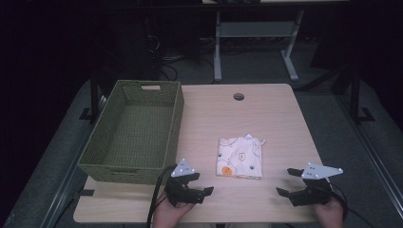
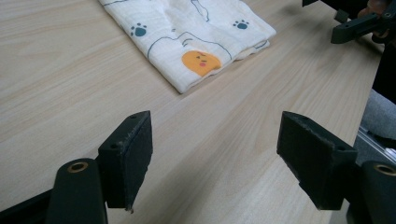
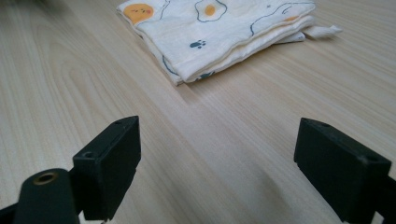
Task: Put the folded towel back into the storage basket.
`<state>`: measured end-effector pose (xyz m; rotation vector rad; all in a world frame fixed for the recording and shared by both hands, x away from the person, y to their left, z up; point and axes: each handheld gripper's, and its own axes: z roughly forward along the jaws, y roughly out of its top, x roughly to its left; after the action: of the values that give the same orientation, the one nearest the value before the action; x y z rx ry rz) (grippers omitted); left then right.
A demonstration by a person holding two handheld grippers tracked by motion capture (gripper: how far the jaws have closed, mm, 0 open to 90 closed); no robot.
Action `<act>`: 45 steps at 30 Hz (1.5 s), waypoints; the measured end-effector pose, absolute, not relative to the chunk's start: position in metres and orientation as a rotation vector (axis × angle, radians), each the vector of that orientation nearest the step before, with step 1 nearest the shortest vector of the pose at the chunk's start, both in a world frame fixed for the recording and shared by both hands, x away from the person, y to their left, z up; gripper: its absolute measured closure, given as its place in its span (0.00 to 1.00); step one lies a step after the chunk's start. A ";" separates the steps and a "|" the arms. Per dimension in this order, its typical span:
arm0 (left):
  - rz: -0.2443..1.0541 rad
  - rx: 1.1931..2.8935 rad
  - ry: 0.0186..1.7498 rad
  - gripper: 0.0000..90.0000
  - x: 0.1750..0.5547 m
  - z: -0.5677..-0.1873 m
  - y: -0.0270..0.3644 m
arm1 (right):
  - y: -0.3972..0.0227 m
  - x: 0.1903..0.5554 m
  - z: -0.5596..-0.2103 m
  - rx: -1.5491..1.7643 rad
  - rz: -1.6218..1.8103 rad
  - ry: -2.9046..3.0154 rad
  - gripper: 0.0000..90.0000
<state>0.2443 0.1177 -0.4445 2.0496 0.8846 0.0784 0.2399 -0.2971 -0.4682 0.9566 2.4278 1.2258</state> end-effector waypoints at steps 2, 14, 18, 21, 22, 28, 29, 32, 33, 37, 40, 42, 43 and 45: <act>0.083 2.058 0.883 0.30 0.245 -0.444 0.119 | -0.298 0.240 -0.468 0.969 1.230 2.420 0.16; 0.084 2.085 0.877 0.27 0.246 -0.443 0.116 | -0.307 0.243 -0.470 1.018 1.259 2.370 0.16; 0.125 2.116 0.862 0.27 0.246 -0.439 0.110 | -0.307 0.242 -0.470 1.021 1.266 2.356 0.16; 0.137 2.141 0.852 0.27 0.248 -0.436 0.103 | -0.306 0.243 -0.470 1.018 1.262 2.357 0.16; 0.137 2.146 0.845 0.27 0.248 -0.436 0.101 | -0.306 0.243 -0.470 1.018 1.255 2.356 0.16; 0.147 2.201 0.815 0.28 0.259 -0.431 0.088 | -0.308 0.243 -0.470 1.029 1.260 2.345 0.16; 0.140 2.199 0.815 0.28 0.261 -0.430 0.088 | -0.308 0.243 -0.470 1.037 1.256 2.343 0.16; 0.129 2.203 0.806 0.28 0.268 -0.426 0.083 | -0.309 0.243 -0.470 1.054 1.248 2.342 0.16; 0.098 2.188 0.812 0.28 0.270 -0.424 0.081 | -0.310 0.242 -0.470 1.058 1.254 2.341 0.16; 0.127 2.203 0.811 0.29 0.275 -0.418 0.074 | -0.311 0.241 -0.469 1.059 1.259 2.332 0.16; 0.154 2.228 0.811 0.29 0.280 -0.416 0.068 | -0.310 0.242 -0.470 1.062 1.240 2.338 0.16; 0.167 2.242 0.809 0.29 0.284 -0.415 0.063 | -0.309 0.242 -0.470 1.055 1.244 2.339 0.16; 0.165 2.245 0.809 0.29 0.287 -0.415 0.061 | -0.309 0.242 -0.470 1.055 1.248 2.338 0.16; 0.162 2.250 0.809 0.29 0.289 -0.415 0.058 | -0.310 0.242 -0.470 1.055 1.249 2.334 0.16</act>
<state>0.2886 0.0583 -0.4152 2.2500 0.8089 0.1621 0.2425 -0.3095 -0.4699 1.0550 2.3343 1.2488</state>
